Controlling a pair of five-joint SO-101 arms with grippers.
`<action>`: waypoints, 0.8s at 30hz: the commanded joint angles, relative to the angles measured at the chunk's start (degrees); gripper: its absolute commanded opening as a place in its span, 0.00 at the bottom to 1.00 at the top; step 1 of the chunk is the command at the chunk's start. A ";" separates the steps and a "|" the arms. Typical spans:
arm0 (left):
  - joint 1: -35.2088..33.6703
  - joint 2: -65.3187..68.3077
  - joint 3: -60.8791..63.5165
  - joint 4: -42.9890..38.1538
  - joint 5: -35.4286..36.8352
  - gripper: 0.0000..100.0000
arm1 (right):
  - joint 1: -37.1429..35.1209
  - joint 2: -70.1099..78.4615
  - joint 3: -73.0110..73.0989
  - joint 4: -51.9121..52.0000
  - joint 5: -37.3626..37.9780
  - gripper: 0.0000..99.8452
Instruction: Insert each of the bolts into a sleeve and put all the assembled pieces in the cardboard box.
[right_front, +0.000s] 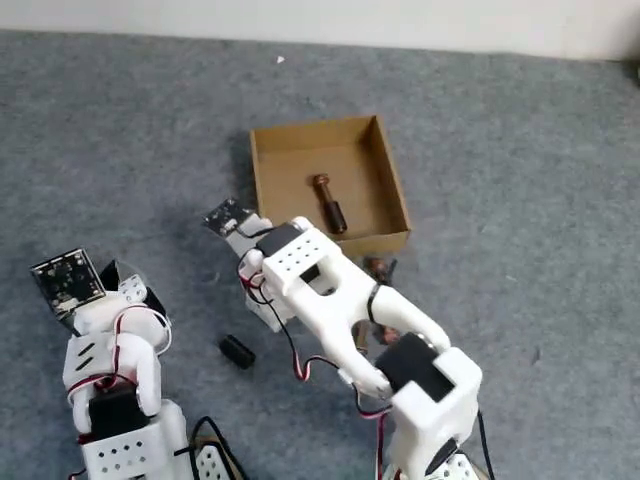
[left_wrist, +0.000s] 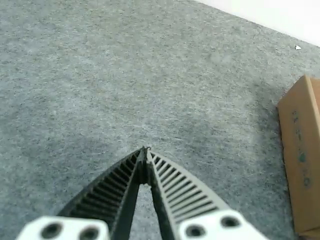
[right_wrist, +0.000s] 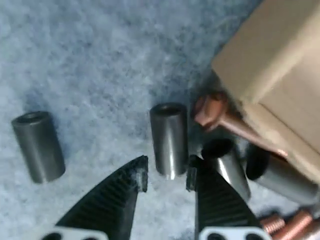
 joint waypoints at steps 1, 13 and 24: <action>-0.57 -0.57 -0.40 -1.49 -0.97 0.01 | -0.22 0.48 -0.31 -3.47 0.62 0.12; -0.57 -0.48 -0.31 -1.41 -0.97 0.01 | -0.22 5.58 -0.31 -9.63 0.62 0.01; -0.57 -0.48 -0.31 -1.32 -0.97 0.01 | 2.68 -14.90 0.13 1.45 0.44 0.01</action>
